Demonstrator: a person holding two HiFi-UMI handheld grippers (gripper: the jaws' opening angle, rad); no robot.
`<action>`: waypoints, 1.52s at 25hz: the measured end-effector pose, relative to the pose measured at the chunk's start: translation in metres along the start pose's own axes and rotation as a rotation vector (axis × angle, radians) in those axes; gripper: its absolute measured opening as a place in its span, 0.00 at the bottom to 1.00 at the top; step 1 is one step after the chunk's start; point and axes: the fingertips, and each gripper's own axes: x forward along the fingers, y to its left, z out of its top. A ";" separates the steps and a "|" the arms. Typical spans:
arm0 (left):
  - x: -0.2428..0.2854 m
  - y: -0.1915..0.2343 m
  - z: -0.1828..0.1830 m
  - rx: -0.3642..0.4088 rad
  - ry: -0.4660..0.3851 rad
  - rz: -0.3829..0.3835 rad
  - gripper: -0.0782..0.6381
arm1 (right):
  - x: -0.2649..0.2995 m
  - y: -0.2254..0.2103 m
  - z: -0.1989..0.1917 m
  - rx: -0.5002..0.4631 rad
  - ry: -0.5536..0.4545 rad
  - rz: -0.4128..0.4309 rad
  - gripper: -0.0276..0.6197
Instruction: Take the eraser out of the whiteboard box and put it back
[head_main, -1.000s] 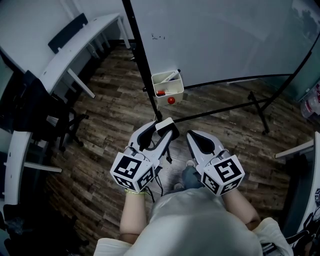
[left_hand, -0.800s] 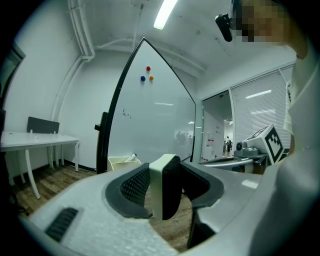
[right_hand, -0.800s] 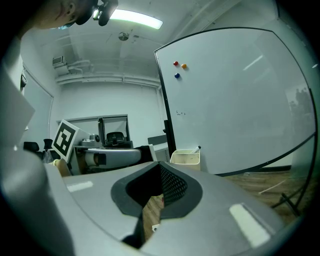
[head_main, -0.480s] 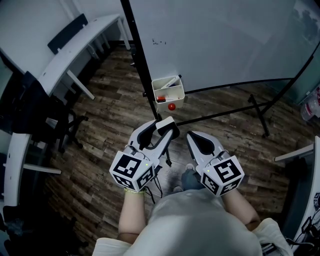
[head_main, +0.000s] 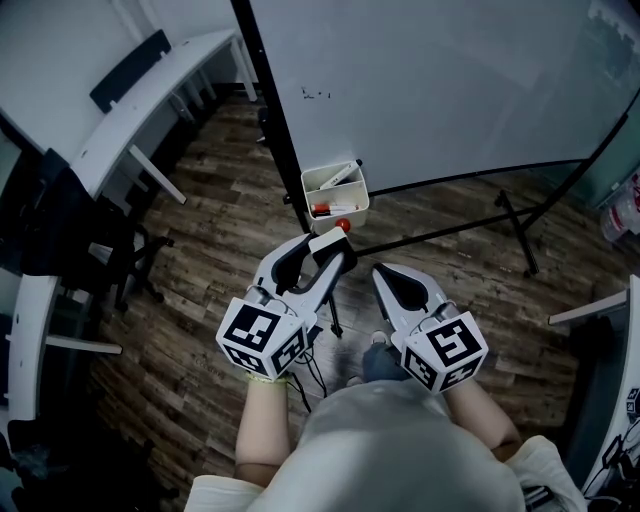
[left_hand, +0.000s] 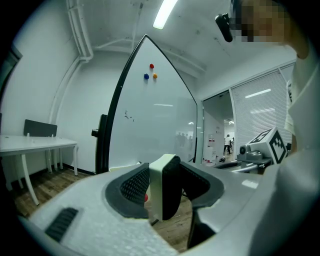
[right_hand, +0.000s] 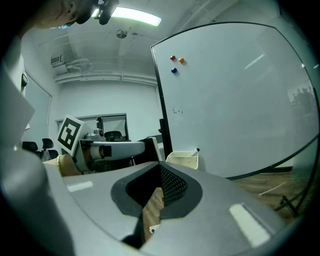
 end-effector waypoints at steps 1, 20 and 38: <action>0.002 0.002 0.001 0.002 -0.001 0.000 0.38 | 0.002 -0.002 0.000 0.000 0.000 0.000 0.05; 0.045 0.041 0.022 0.044 -0.012 0.011 0.38 | 0.036 -0.024 0.016 0.007 0.004 0.008 0.05; 0.100 0.061 0.016 0.080 0.034 0.009 0.38 | 0.040 -0.055 0.028 0.017 -0.006 -0.008 0.05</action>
